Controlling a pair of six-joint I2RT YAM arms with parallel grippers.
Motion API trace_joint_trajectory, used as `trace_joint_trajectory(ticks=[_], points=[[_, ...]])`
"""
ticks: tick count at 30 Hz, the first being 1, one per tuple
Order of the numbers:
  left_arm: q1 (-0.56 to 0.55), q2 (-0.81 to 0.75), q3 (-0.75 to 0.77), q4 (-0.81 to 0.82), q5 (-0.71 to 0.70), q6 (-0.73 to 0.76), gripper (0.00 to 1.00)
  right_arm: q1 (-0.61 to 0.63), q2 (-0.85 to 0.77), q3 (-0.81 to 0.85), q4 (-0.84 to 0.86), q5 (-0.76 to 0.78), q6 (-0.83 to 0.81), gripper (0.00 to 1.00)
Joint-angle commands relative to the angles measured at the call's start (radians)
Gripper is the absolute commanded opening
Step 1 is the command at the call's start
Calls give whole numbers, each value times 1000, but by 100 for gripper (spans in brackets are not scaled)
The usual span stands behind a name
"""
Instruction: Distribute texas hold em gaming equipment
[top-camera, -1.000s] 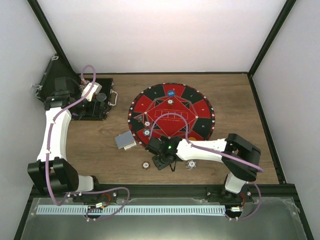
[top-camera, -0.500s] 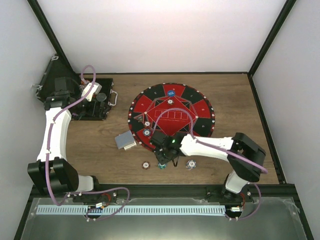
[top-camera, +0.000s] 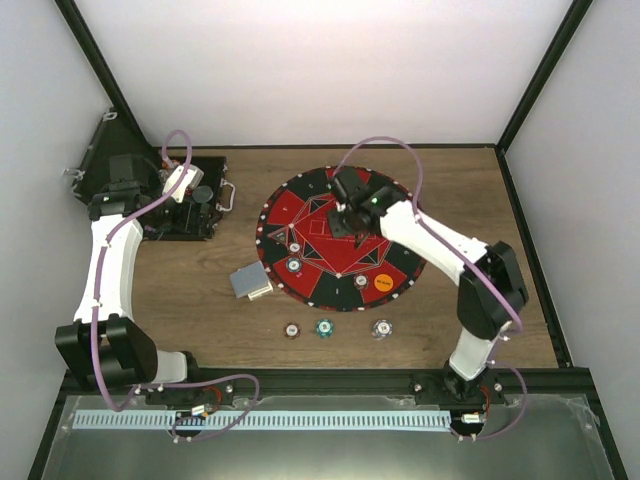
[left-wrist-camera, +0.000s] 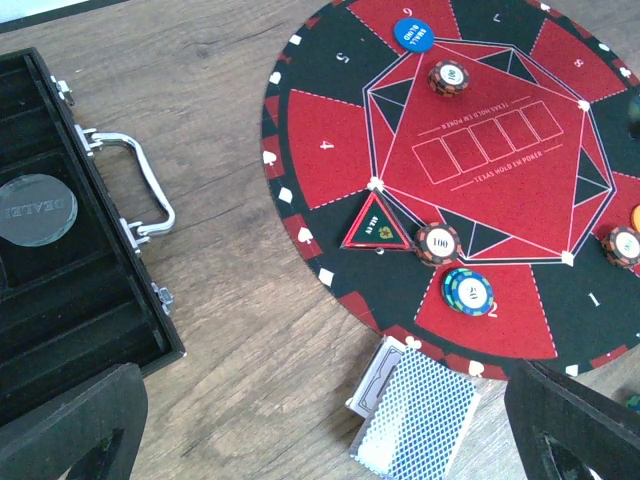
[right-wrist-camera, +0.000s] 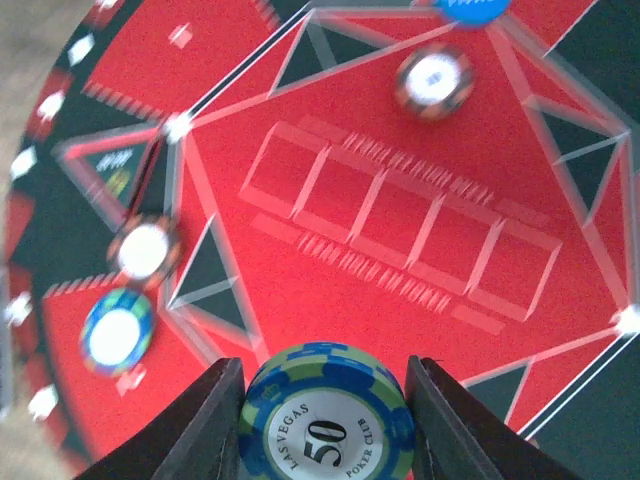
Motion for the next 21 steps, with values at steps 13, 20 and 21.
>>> trace_joint_trajectory(ticks=[13,20,21], points=[[5,12,7,3,28,30,100,-322,542,538,6,1,-134,1],[5,25,-1,21,47,21,100,-330,669,622,7,-34,-131,1],[5,28,-3,24,47,21,100,-331,680,625,8,-40,-130,1]])
